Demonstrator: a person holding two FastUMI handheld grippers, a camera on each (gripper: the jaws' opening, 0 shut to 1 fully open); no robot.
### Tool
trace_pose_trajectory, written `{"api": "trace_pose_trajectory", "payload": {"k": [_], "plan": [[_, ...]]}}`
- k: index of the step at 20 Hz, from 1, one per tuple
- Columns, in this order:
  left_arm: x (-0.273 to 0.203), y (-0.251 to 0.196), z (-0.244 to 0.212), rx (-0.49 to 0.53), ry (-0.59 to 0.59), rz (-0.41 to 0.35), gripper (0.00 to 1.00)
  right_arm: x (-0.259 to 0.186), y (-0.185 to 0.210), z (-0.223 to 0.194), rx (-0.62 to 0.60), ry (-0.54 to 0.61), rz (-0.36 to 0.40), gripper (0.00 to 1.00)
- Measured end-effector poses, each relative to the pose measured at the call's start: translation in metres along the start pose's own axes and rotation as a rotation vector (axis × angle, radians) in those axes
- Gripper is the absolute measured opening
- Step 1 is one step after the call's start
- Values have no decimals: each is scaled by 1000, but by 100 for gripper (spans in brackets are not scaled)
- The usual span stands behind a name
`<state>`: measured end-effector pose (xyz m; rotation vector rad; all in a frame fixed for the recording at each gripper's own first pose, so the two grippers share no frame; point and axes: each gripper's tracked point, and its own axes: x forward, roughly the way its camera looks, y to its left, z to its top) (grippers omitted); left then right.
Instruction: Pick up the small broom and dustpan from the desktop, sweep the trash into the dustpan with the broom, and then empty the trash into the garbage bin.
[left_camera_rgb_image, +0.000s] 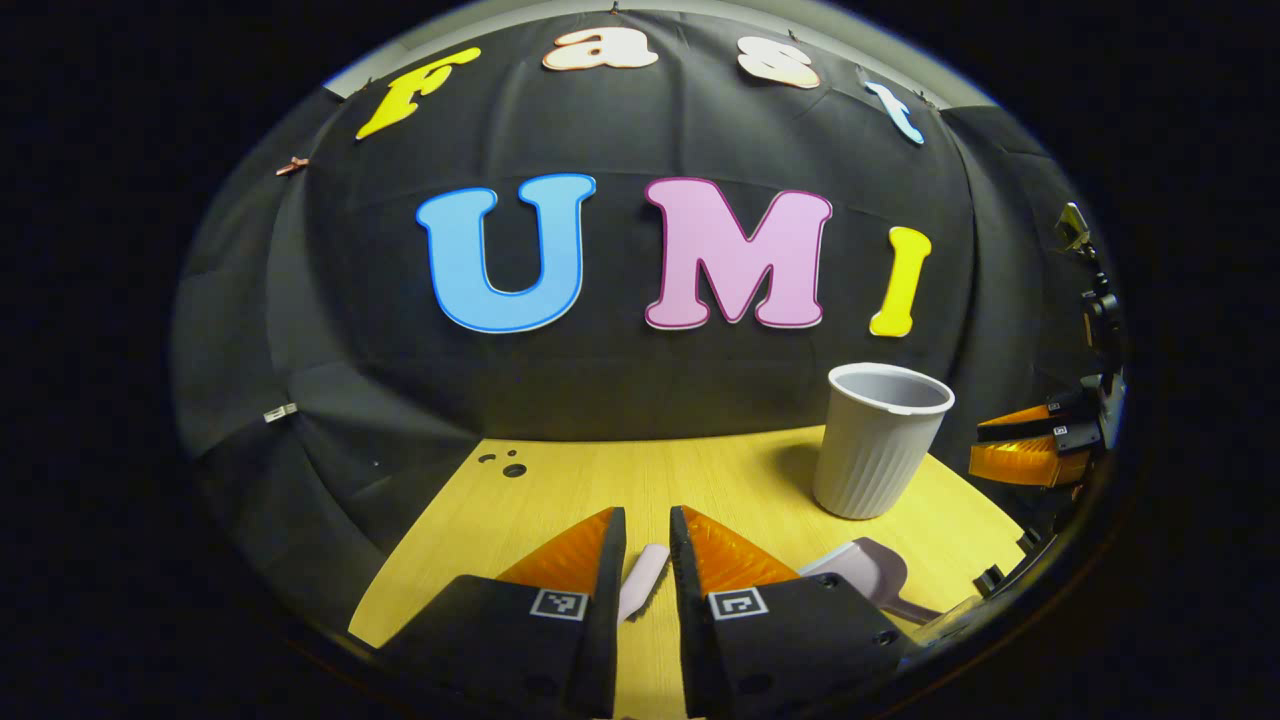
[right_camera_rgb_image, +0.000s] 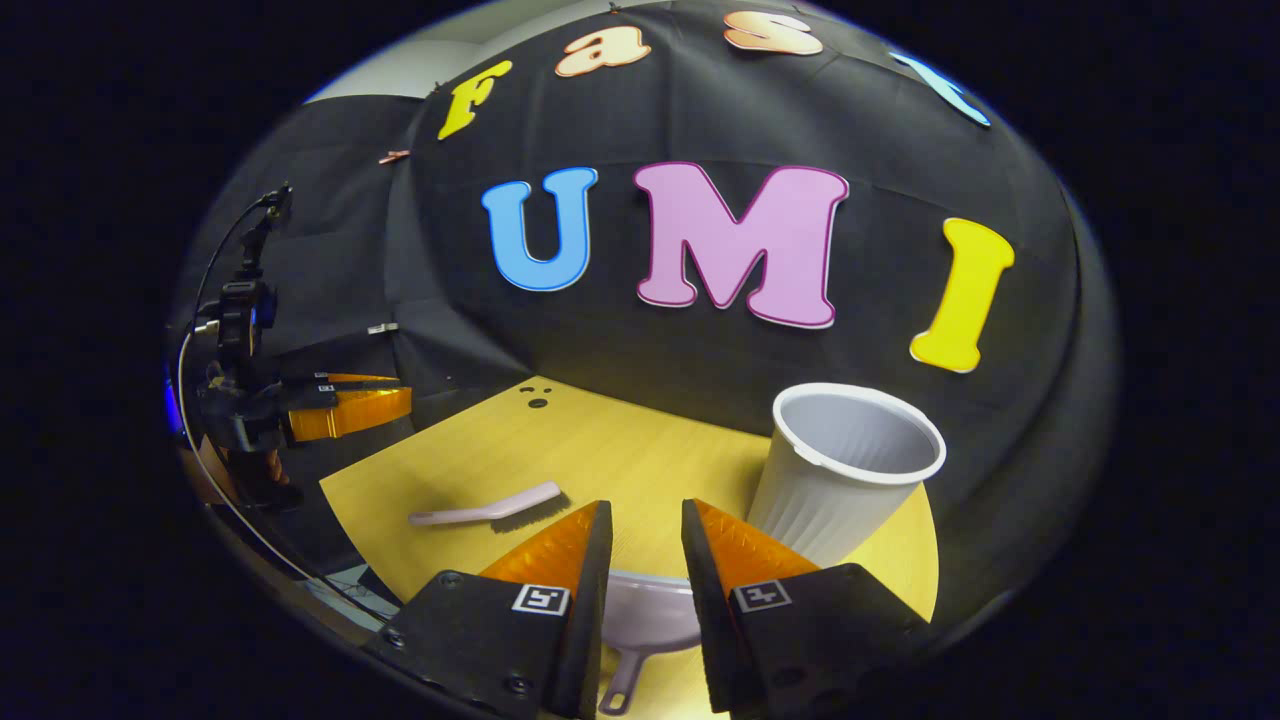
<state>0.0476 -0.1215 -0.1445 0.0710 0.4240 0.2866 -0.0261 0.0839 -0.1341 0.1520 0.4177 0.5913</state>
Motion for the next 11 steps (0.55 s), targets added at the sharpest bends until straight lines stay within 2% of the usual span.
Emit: {"api": "trace_pose_trajectory", "payload": {"k": [3, 6, 7, 11], "plan": [[-10, -5, 4, 11, -4, 53, 30, 6, 2, -2, -3, 1, 63, 45], [-17, -16, 3, 18, 0, 70, 27, 9, 5, -5, -13, -8, 107, 44], [-18, -20, 1, 17, 6, 75, 30, 9, 6, -6, -20, -11, 120, 45], [-23, -33, -3, -3, 19, 83, 30, 7, 8, -11, -51, -12, 161, 44]]}}
